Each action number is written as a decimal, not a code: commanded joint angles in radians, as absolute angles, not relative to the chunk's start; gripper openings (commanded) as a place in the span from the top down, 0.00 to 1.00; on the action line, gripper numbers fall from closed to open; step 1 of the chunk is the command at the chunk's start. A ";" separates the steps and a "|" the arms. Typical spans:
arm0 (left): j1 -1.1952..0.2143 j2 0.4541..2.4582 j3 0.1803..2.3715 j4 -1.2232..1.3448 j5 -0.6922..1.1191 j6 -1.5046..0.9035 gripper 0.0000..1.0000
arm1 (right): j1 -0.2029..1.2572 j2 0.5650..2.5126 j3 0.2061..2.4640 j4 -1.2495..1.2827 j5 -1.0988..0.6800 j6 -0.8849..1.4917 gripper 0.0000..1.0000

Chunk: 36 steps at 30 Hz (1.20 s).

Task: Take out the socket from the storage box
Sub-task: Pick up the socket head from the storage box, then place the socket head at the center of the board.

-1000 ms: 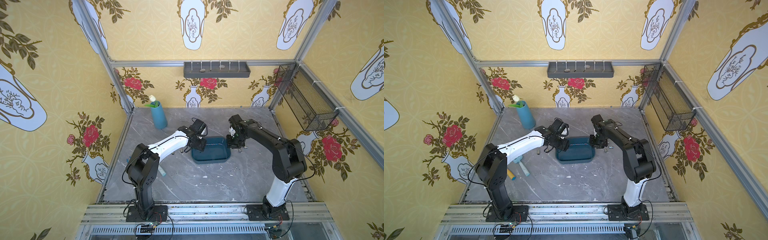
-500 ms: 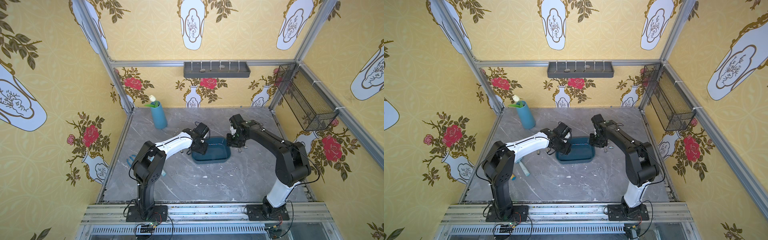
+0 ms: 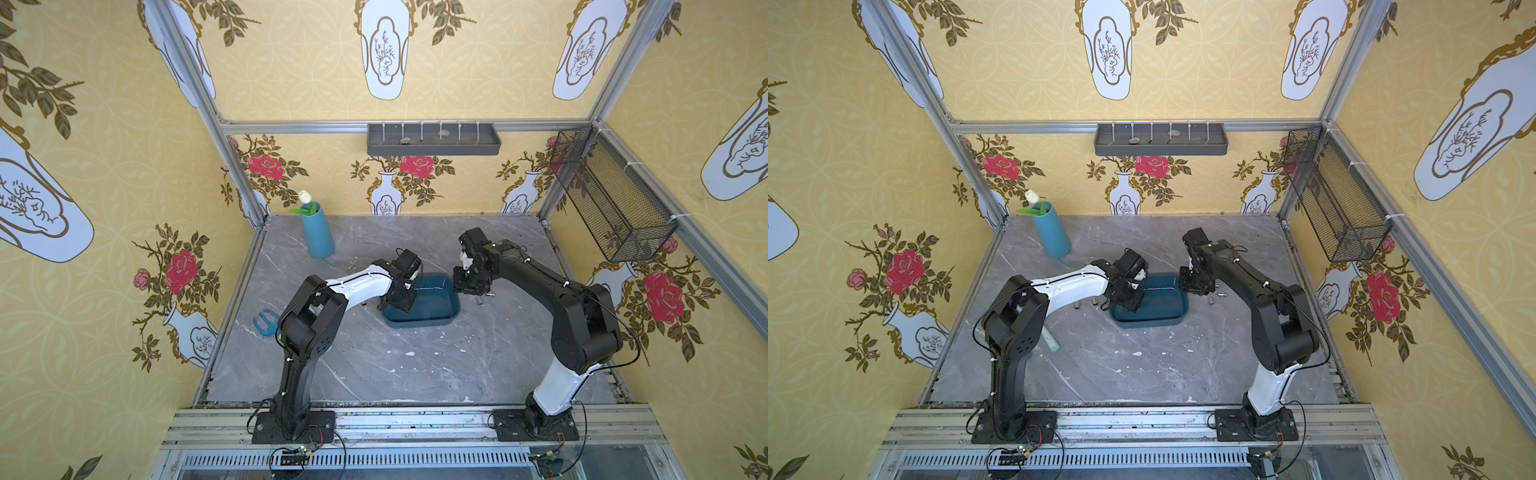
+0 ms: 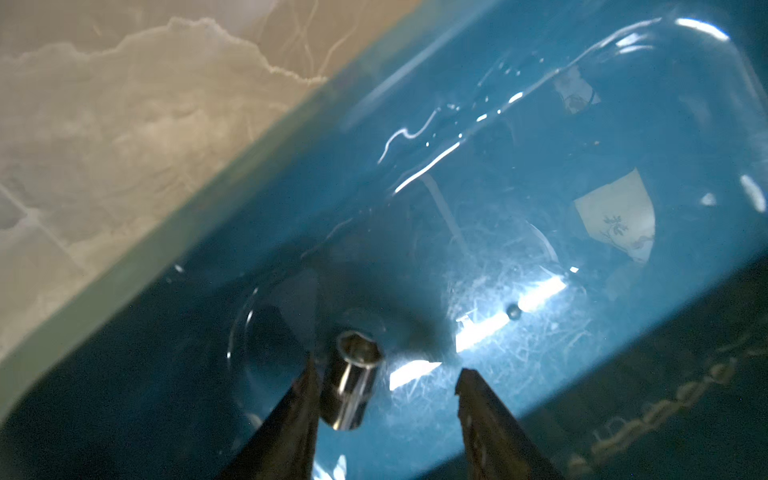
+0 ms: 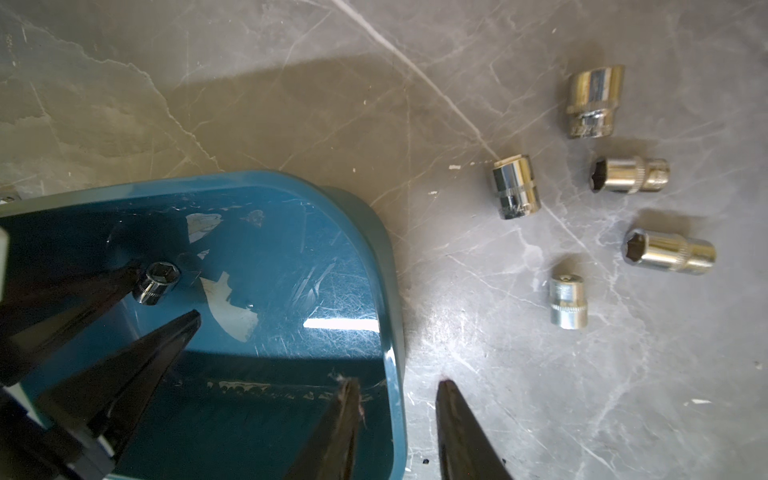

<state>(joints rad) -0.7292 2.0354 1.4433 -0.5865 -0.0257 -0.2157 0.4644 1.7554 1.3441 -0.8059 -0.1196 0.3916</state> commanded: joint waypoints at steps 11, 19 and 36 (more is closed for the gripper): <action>-0.756 2.077 1.439 -0.589 -0.049 -0.179 0.62 | 0.463 1.751 1.346 -0.801 -0.094 0.382 0.63; -0.756 2.024 1.441 -0.562 -0.016 -0.187 0.81 | 0.456 1.732 1.342 -0.801 -0.088 0.379 0.63; -0.548 1.829 1.468 -0.560 -0.121 -0.365 0.76 | 0.337 1.541 1.276 -0.707 -0.052 0.379 0.61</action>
<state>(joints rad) -0.5861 1.8122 1.4689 -0.5621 -0.0841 -0.3027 0.3546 1.5681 1.2949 -0.7528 -0.0925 0.3847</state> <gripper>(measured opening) 0.245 0.386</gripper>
